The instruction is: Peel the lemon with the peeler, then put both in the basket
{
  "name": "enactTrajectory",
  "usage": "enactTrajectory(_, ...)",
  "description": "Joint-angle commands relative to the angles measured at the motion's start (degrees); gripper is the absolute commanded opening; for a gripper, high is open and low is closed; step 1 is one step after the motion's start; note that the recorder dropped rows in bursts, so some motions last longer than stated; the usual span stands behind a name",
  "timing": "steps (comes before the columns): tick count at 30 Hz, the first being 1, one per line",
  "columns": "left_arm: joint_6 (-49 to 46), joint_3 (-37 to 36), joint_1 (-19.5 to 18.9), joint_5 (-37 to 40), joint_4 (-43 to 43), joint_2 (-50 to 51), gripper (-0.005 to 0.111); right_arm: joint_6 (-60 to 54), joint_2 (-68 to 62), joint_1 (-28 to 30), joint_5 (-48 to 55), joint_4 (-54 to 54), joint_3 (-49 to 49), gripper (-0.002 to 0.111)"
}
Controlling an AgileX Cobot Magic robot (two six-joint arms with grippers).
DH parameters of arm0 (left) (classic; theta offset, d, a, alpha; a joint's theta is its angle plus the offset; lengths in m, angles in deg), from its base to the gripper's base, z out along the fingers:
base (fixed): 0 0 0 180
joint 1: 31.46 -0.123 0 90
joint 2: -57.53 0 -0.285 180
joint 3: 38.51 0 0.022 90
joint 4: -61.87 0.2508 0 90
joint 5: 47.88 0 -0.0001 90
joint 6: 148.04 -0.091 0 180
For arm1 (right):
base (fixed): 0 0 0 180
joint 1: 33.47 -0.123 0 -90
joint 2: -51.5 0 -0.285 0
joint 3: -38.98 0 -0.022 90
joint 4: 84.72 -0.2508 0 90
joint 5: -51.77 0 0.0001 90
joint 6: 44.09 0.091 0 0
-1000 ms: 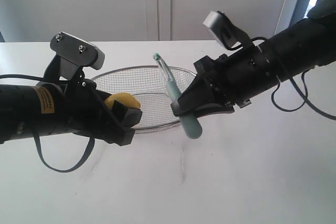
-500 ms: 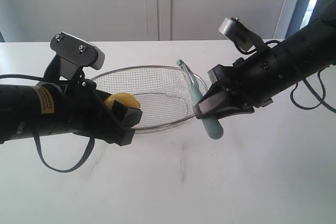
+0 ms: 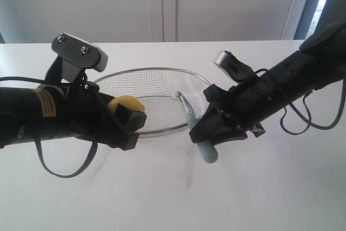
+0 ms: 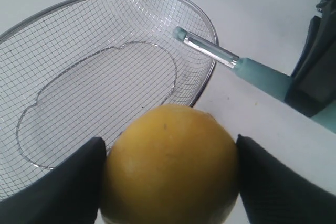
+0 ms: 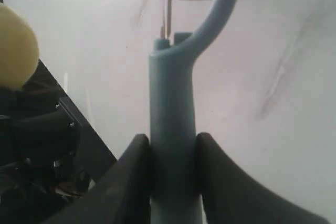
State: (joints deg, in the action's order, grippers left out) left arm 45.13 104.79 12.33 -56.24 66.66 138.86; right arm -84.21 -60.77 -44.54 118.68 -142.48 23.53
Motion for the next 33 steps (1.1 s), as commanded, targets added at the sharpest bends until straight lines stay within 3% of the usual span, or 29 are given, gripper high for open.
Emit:
enactTrajectory(1,-0.01,-0.10,0.32,-0.55,0.03,-0.22,0.000,-1.20,0.02,-3.84,0.79,-1.61,0.10,0.000)
enactTrajectory(5,-0.01,-0.10,0.32,-0.55,0.03,-0.22,0.000,-1.20,-0.22,-9.07,0.66,-1.61,0.10,0.000)
enactTrajectory(13,-0.01,-0.10,0.32,-0.55,0.03,-0.22,0.000,-1.20,-0.25,-13.50,0.66,-1.61,0.10,0.000)
enactTrajectory(33,-0.01,-0.10,0.32,-0.55,0.03,-0.22,0.000,-2.27,-0.25,-10.98,1.17,-5.54,0.46,0.000)
